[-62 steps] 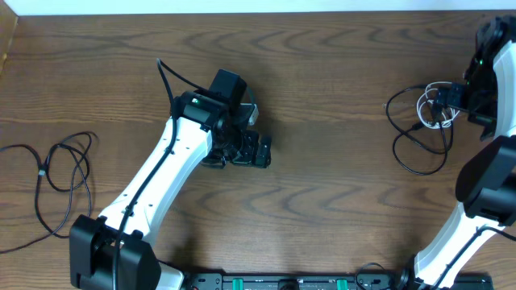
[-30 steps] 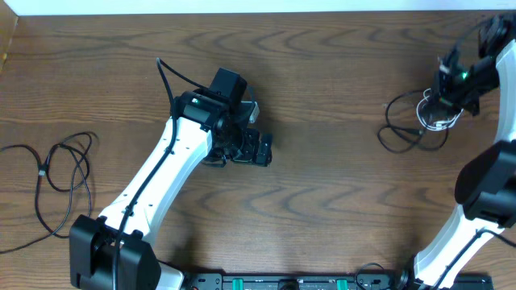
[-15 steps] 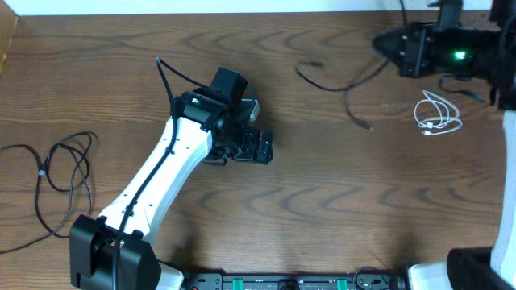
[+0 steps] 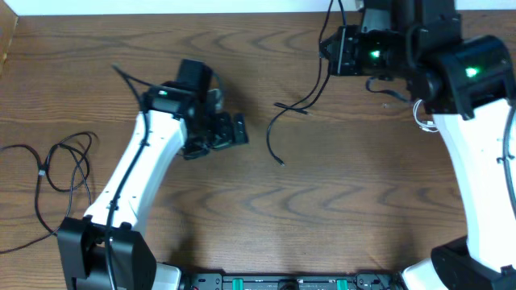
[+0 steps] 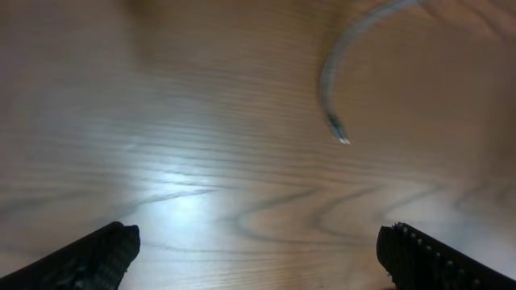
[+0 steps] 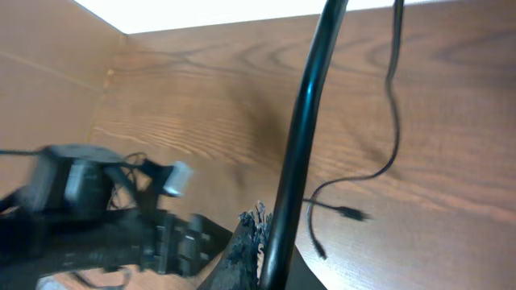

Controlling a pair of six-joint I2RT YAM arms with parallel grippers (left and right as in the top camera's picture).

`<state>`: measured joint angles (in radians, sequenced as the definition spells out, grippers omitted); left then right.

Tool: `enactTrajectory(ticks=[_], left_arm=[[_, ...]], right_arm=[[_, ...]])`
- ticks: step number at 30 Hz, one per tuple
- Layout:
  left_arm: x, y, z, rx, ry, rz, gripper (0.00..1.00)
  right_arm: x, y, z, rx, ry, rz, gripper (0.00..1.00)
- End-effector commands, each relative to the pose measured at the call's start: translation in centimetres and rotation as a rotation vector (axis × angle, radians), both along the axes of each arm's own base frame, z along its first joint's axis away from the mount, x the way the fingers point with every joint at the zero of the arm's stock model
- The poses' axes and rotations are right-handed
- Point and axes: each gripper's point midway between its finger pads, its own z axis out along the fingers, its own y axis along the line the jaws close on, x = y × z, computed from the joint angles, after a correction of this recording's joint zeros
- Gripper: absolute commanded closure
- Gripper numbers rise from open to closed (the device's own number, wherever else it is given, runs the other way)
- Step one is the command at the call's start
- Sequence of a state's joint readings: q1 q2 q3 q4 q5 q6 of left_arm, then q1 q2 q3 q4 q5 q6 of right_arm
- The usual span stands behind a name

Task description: Untangle cables

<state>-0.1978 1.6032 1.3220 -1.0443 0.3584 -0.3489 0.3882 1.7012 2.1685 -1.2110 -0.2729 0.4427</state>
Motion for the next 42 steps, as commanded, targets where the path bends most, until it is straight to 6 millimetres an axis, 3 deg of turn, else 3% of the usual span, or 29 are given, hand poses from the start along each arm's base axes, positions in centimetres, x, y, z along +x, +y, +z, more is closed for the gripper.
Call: enactTrajectory(ticks=[1, 6, 12, 13, 14, 16, 17, 19, 20, 26, 31, 36, 42], left_arm=[[0.0, 2.1, -0.4, 0.015, 0.04, 0.087, 0.0], [0.0, 3.1, -0.4, 0.016, 0.05, 0.117, 0.0], [0.1, 3.2, -0.4, 0.016, 0.046, 0.122, 0.0], [0.2, 3.3, -0.4, 0.016, 0.045, 0.125, 0.0], [0.3, 3.5, -0.4, 0.015, 0.043, 0.132, 0.0], [0.5, 4.0, -0.4, 0.015, 0.042, 0.15, 0.0], [0.6, 4.5, -0.4, 0.014, 0.042, 0.164, 0.0], [0.7, 5.1, -0.4, 0.014, 0.042, 0.183, 0.0], [0.7, 5.4, -0.4, 0.013, 0.043, 0.194, 0.0], [0.9, 5.9, -0.4, 0.004, 0.044, 0.213, 0.0], [0.9, 5.4, -0.2, -0.021, 0.042, 0.208, 0.0], [1.1, 7.6, -0.9, 0.105, 0.039, 0.265, 0.0], [3.6, 8.5, -1.7, 0.124, -0.01, 0.368, 0.0]], right_arm=[[0.5, 1.2, -2.4, -0.009, 0.084, -0.038, 0.99], [-0.9, 6.6, -6.0, -0.014, 0.168, 0.185, 0.99], [-2.2, 10.4, -11.4, -0.095, 0.288, 0.278, 0.95], [-2.5, 10.8, -12.2, -0.111, 0.303, 0.295, 0.9], [-2.8, 11.1, -12.9, -0.129, 0.315, 0.315, 0.76], [-3.3, 11.2, -13.8, -0.152, 0.34, 0.334, 0.19], [-3.6, 11.0, -14.0, -0.16, 0.357, 0.333, 0.12], [-3.8, 10.8, -14.0, -0.166, 0.364, 0.337, 0.08], [-4.0, 10.7, -13.8, -0.17, 0.361, 0.345, 0.01], [-4.8, 10.0, -12.5, -0.175, 0.33, 0.378, 0.01], [-3.8, 7.7, -11.9, -0.2, 0.318, 0.313, 0.01], [-3.4, 5.2, -12.5, -0.216, 0.376, 0.256, 0.01], [-4.0, 4.6, -12.7, -0.228, 0.408, 0.251, 0.01]])
